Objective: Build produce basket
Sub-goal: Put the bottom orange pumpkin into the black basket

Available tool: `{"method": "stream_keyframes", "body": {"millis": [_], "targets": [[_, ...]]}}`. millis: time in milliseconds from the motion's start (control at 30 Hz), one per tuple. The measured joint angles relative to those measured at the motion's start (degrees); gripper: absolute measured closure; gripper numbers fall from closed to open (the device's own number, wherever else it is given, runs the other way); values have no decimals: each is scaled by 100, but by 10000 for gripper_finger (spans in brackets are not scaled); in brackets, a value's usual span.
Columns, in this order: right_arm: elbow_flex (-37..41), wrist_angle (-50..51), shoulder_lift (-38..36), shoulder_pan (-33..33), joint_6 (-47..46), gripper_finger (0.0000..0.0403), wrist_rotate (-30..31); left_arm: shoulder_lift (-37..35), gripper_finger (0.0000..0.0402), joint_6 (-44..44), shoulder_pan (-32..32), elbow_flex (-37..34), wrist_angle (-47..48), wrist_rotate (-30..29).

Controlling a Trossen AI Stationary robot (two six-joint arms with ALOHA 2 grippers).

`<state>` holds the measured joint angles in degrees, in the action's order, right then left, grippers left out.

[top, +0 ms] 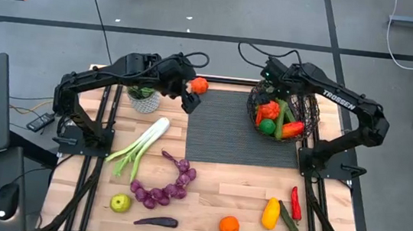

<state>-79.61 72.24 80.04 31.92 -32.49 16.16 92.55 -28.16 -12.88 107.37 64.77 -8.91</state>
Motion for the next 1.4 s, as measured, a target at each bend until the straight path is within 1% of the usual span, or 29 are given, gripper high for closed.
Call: {"method": "stream_keyframes", "body": {"millis": [67,167,233,300,467,567,700,767,900,967,1067,1167,1267,1400], "targets": [[2,-389,6,24,68,4,-180,0,11,-9,-2,0,111,-2],[2,-1487,73,3,163,4,-532,0,11,26,-34,0,71,-96],[0,-2239,200,-69,241,4,-628,0,11,28,-100,0,32,-270],[0,-2848,391,-114,314,4,-697,2,11,20,-208,0,-10,-325],[0,-3809,1058,-157,489,6,-1102,4,11,-80,-437,0,-32,-337],[0,-4424,1503,-203,868,5,-1276,35,11,73,-703,4,-118,-355],[0,-5093,2027,-290,1416,5,-1319,320,11,-1,-1099,4,-162,-402],[0,-5319,2231,-317,1485,5,-1387,462,11,-6,-1238,4,-168,-204],[0,-5806,2619,-399,1475,5,-1475,683,11,-231,-1412,4,-102,630],[0,-6119,2783,-422,1475,5,-1475,697,11,-344,-1434,4,-102,973],[0,-6512,3005,-424,1475,5,-1475,639,11,-390,-1434,4,-79,1307],[-6,-6717,3204,-386,1471,5,-1470,494,11,-453,-1416,4,22,1415],[-156,-6702,3443,-326,1470,5,-1451,297,11,-618,-1412,4,79,1438],[-577,-6670,3842,-282,1470,5,-1427,-5,11,-911,-1355,4,86,1432]]}}
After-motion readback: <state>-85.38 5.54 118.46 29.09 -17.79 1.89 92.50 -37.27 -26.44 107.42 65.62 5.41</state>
